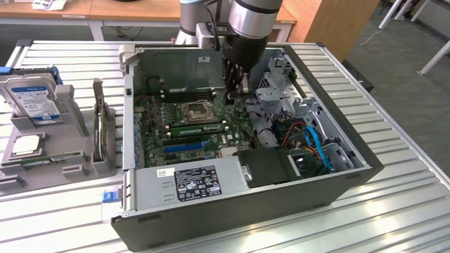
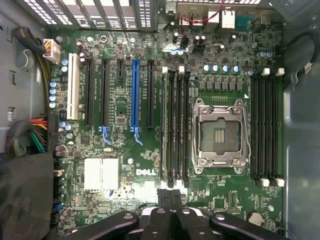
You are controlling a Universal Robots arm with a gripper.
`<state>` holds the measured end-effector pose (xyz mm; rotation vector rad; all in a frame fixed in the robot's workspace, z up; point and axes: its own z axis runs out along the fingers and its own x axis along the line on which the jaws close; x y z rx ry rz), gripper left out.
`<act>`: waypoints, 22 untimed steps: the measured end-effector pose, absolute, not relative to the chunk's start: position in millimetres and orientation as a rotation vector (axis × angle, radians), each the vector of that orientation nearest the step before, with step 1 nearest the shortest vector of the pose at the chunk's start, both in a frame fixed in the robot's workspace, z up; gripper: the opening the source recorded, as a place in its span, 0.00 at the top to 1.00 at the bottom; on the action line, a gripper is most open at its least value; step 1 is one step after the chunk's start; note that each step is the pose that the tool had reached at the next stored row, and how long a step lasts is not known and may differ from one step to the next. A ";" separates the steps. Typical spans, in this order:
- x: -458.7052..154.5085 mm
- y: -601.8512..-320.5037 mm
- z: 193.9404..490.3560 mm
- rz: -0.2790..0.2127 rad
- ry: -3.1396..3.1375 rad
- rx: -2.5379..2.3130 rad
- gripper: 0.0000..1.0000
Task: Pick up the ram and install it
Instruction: 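Press down the ram until it locks into place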
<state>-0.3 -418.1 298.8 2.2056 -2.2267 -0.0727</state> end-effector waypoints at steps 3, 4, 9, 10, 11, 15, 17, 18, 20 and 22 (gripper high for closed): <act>-0.2 -418.1 295.1 -0.073 -2.227 2.206 0.90; -0.3 -418.1 293.9 -0.073 -2.227 2.206 0.90; -0.2 -418.1 287.3 -0.072 -2.227 2.206 0.90; -0.3 -418.1 285.9 -0.072 -2.227 2.206 0.90; -0.3 -418.1 284.6 -0.072 -2.227 2.206 0.90; -0.3 -418.1 279.4 -0.072 -2.227 2.206 0.90; -0.3 -418.1 277.1 -0.072 -2.227 2.206 0.90; -0.3 -418.1 275.9 -0.072 -2.227 2.206 0.90; -0.3 -418.1 273.6 -0.072 -2.227 2.206 0.90; -0.2 -418.1 271.4 -0.072 -2.227 2.206 0.90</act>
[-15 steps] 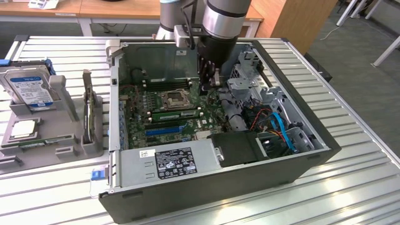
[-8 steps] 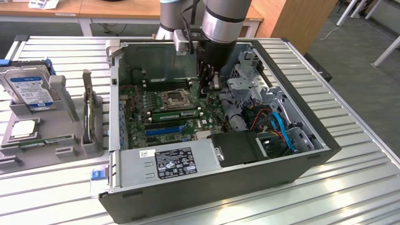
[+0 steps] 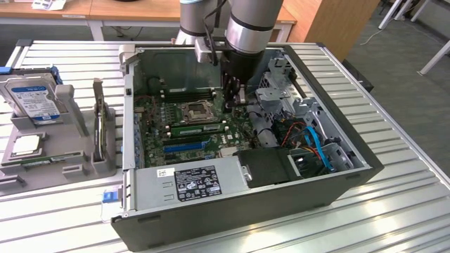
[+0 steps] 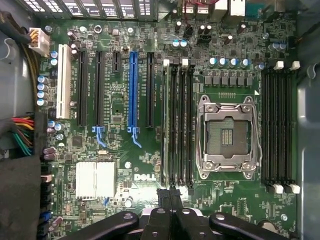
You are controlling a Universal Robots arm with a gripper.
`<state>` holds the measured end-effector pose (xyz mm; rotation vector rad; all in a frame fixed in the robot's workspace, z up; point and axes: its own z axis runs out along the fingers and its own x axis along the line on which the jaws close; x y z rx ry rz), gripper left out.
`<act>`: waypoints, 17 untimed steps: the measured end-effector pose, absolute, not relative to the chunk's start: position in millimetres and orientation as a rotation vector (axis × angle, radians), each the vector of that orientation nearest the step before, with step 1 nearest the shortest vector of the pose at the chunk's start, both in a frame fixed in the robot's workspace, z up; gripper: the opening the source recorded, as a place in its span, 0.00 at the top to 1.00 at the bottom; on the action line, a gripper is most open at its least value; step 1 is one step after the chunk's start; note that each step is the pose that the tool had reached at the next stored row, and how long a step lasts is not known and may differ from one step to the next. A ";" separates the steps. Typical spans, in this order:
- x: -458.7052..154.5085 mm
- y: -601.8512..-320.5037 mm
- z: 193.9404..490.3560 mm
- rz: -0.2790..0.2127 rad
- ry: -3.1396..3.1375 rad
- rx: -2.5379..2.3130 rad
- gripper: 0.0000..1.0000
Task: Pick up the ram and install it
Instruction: 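Press down the ram until it locks into place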
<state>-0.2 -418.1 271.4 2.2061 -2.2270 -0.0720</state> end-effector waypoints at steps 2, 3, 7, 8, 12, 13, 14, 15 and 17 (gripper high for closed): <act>-0.3 -418.1 269.1 -0.072 -2.227 2.206 0.90; -0.3 -418.1 268.0 -0.072 -2.227 2.206 0.90; -0.3 -418.1 263.5 -0.072 -2.227 2.206 0.90; -0.3 -418.1 262.4 -0.072 -2.227 2.206 0.90; -0.3 -418.1 258.1 -0.071 -2.227 2.206 0.90; -0.3 -418.1 257.1 -0.071 -2.227 2.206 0.90; -0.3 -418.1 256.1 -0.071 -2.227 2.206 0.90; -0.3 -418.1 255.1 -0.071 -2.228 2.207 0.90; -0.2 -418.1 253.2 -0.071 -2.227 2.207 0.90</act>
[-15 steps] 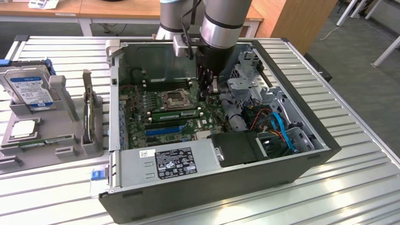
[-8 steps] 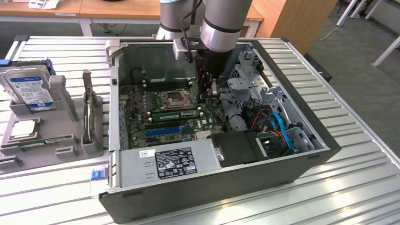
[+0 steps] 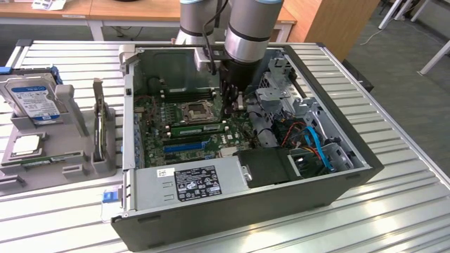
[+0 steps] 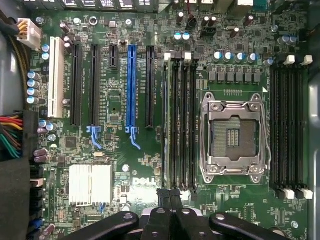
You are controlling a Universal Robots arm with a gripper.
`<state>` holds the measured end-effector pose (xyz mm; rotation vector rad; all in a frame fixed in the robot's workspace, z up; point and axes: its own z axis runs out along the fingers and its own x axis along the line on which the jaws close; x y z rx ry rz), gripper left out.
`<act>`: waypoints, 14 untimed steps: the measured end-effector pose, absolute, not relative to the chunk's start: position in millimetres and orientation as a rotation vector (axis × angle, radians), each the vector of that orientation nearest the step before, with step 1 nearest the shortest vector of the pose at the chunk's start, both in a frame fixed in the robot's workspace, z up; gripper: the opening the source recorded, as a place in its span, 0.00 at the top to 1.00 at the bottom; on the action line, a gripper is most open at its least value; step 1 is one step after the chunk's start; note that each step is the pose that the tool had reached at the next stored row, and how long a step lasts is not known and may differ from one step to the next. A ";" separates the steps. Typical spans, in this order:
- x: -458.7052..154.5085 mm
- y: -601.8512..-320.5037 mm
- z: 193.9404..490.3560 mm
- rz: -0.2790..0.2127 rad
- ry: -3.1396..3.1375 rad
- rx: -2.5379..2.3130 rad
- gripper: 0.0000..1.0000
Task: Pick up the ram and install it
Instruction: 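Press down the ram until it locks into place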
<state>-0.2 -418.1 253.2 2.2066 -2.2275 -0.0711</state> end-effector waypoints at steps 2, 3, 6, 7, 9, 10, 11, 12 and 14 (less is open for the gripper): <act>-0.3 -418.1 251.3 -0.071 -2.228 2.207 0.90; -0.3 -418.1 250.4 -0.071 -2.228 2.207 0.90; -0.3 -418.1 247.8 -0.071 -2.228 2.207 0.90; -0.3 -418.1 247.0 -0.071 -2.228 2.207 0.90; -0.3 -418.1 246.0 -0.071 -2.228 2.207 0.90; -0.3 -418.1 246.1 -0.071 -2.228 2.207 0.90; -0.3 -418.1 246.0 -0.071 -2.228 2.207 0.90; -0.3 -418.1 246.0 -0.071 -2.228 2.207 0.90; -0.3 -418.1 246.0 -0.071 -2.228 2.207 0.90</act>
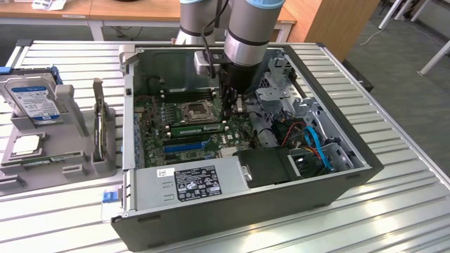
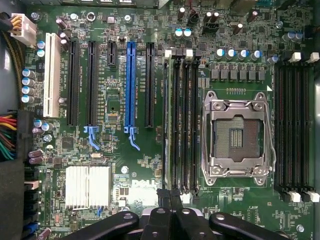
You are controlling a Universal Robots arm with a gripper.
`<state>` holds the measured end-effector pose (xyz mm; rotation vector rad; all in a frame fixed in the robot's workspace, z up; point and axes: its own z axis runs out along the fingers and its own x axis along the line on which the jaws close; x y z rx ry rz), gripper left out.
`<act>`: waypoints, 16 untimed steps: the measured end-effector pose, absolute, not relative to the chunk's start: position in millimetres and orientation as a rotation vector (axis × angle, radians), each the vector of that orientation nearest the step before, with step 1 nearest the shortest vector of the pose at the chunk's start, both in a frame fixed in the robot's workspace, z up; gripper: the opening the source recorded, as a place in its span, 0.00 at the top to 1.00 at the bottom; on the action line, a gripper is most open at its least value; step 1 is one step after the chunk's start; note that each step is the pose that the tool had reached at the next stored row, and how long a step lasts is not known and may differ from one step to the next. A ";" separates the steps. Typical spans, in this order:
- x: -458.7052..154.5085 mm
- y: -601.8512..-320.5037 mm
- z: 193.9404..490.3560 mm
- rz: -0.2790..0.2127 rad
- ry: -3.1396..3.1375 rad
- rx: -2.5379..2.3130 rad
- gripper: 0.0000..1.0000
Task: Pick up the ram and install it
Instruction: 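Press down the ram until it locks into place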
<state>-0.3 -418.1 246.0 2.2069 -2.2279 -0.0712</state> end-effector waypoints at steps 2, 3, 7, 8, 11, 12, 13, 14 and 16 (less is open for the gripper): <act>-0.3 -417.1 245.7 -0.071 -2.228 2.207 0.90; -0.3 -416.4 245.7 -0.071 -2.228 2.207 0.90; -0.3 -413.7 245.4 -0.071 -2.228 2.207 0.90; -0.3 -412.9 245.3 -0.071 -2.228 2.207 0.90; -0.2 -411.8 245.1 -0.071 -2.228 2.207 0.90; -0.2 -411.8 245.1 -0.071 -2.228 2.207 0.90; -0.2 -411.8 245.1 -0.071 -2.228 2.207 0.90; -0.3 -411.8 245.1 -0.071 -2.228 2.207 0.90; -0.2 -411.7 244.2 -0.071 -2.228 2.207 0.90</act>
